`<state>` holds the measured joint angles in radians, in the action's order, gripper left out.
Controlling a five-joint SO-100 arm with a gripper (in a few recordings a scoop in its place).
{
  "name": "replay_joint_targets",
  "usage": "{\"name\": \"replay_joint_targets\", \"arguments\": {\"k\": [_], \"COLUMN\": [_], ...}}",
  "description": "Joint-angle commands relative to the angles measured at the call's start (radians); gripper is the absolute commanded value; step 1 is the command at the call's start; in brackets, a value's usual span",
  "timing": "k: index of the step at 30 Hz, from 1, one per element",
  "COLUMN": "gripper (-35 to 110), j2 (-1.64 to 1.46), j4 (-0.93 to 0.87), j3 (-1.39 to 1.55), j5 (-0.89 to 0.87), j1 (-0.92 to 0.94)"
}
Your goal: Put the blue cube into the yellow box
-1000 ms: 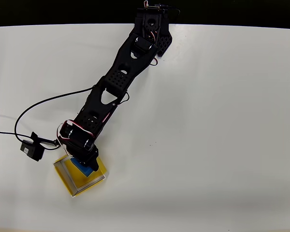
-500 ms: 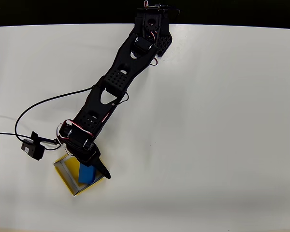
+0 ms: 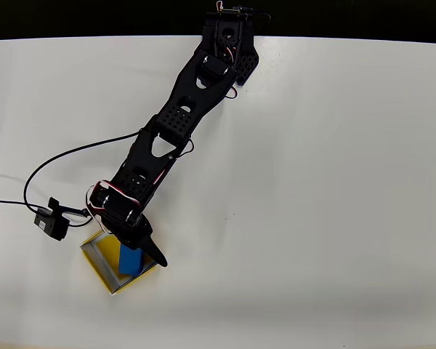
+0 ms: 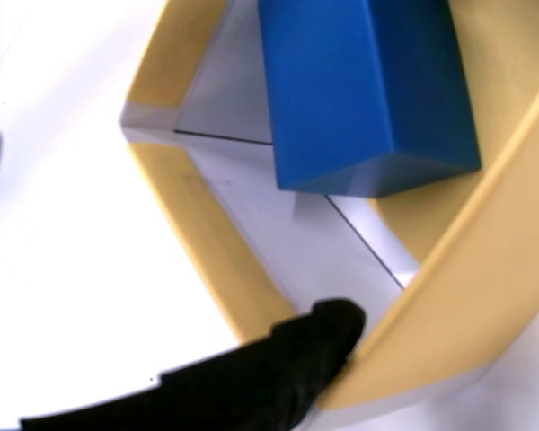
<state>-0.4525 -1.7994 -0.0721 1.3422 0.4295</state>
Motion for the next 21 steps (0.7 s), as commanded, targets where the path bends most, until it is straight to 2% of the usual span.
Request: {"name": "replay_joint_targets", "arguments": {"k": [1,4,9,17,21], "gripper": [44,35,27,24,19], "j2": [-0.304,-0.462,-0.775,-1.298,-1.687], "j4": [-0.011,-0.011,-0.011,0.000,0.109], "j3": [0.078,0.238,0.650,1.339,1.787], "j5": [-0.006,-0.014,-0.038,-0.049,-0.032], "j1": [-0.002,-0.018,-0.061,-0.170,-0.244]}}
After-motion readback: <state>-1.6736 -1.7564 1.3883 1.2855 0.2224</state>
